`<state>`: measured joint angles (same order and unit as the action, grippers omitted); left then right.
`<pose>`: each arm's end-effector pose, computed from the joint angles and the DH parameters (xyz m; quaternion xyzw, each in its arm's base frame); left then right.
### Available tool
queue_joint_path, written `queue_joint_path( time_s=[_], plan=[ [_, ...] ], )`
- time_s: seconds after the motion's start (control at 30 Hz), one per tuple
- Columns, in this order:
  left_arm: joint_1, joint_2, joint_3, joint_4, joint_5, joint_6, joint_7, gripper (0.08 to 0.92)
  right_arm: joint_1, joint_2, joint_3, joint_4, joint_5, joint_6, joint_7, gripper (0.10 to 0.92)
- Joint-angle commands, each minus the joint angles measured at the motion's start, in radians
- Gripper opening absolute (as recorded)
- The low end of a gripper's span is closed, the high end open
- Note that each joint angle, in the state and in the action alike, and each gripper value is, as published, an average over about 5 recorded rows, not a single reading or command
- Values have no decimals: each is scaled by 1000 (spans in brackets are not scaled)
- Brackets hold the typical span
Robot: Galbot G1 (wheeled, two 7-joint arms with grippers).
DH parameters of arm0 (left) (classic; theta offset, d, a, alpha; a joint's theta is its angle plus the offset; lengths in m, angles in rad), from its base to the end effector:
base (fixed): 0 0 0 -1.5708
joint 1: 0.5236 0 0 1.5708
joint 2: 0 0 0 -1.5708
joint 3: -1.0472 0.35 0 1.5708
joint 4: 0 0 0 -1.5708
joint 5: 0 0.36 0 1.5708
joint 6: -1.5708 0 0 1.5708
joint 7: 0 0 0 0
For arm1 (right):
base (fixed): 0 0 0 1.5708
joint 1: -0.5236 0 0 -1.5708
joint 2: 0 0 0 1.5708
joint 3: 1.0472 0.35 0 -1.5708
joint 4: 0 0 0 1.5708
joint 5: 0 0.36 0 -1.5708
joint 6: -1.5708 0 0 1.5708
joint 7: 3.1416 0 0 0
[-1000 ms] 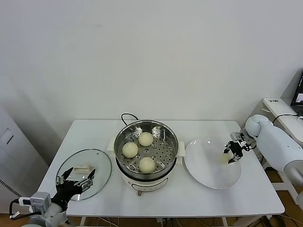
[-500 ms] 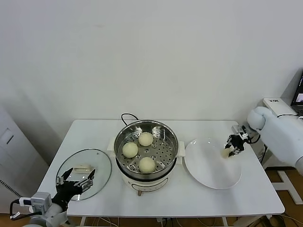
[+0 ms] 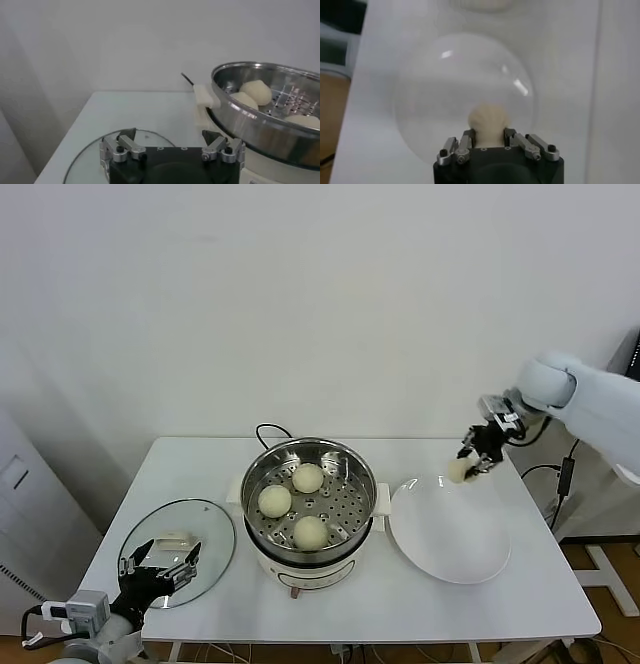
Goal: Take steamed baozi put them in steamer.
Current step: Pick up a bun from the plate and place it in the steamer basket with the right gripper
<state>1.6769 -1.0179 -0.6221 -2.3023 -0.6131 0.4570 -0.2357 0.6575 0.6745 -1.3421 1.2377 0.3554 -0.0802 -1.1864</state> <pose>0.1687 0.0799 -0.2212 -0.0421 -0.9775 -0.0002 0.2068 0.5546 -0.1620 -0.0251 0.5445 -0.5492 0.5316 0.3455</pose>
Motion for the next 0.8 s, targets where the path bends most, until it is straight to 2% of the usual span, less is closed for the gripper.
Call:
queue_joint_path(
  time_s=[0.03,0.33,0.8],
  plan=[
    [0,0,0,1,1,1,-3,823,300,48,-259,249,283,-229,110,375],
    [-1,-3,0,1,4,2,-7,823,308,180,-267,350,489,-393,318,376],
    [1,-7,-4,1,3,3,-7,823,197,324,-250,329,595,-507,535,379]
  ],
)
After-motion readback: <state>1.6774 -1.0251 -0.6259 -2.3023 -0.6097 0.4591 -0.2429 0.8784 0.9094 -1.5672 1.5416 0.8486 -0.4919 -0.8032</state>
